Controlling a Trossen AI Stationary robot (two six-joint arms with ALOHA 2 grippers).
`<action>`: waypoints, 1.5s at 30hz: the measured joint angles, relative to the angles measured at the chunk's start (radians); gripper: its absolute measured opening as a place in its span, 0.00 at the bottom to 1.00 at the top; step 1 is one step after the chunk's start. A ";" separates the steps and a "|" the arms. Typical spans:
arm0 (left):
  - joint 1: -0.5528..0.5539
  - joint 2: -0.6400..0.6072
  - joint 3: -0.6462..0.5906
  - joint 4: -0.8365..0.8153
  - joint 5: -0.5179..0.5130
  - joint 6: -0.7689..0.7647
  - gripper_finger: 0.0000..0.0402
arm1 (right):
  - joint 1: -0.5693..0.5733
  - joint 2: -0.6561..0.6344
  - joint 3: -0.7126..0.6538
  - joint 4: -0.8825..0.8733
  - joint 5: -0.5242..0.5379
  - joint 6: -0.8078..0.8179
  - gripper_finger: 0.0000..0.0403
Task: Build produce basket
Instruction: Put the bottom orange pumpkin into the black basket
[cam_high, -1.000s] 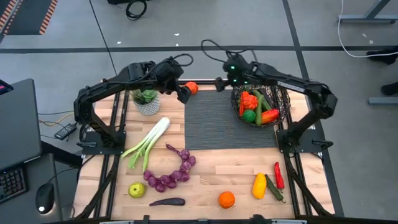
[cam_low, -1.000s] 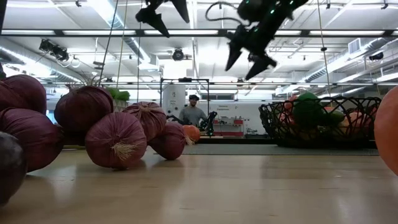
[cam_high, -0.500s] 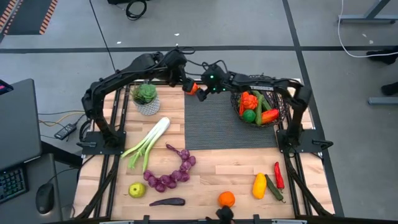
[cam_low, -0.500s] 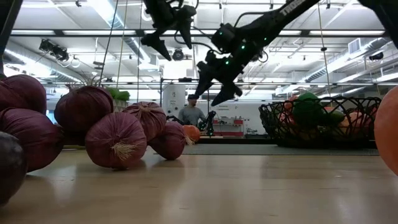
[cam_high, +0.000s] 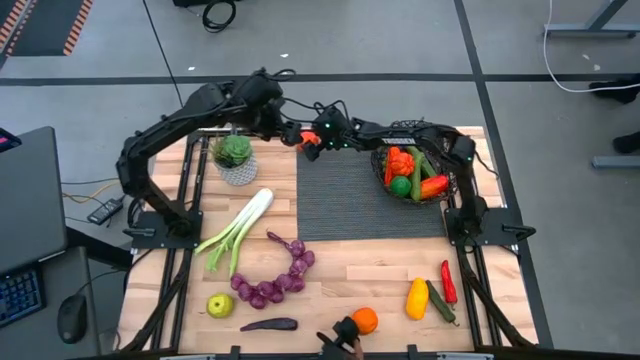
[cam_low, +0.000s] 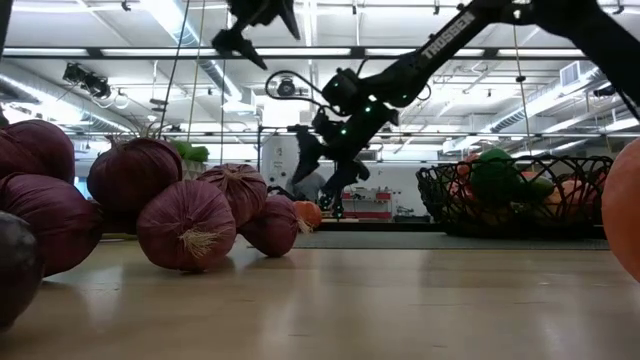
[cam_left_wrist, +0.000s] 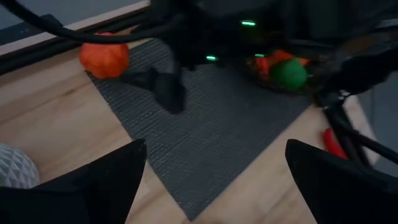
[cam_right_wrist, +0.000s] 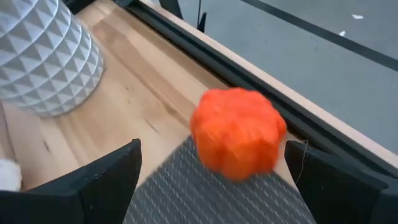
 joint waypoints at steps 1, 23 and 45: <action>-0.005 -0.013 0.000 0.000 0.000 -0.013 0.97 | -0.001 0.019 0.026 -0.007 0.000 0.000 0.99; -0.149 -0.086 0.000 -0.008 -0.007 -0.150 0.97 | -0.018 0.338 0.515 -0.375 0.013 -0.051 0.99; -0.225 -0.086 0.000 -0.012 -0.007 -0.171 0.97 | -0.016 0.338 0.515 -0.399 -0.034 -0.086 0.67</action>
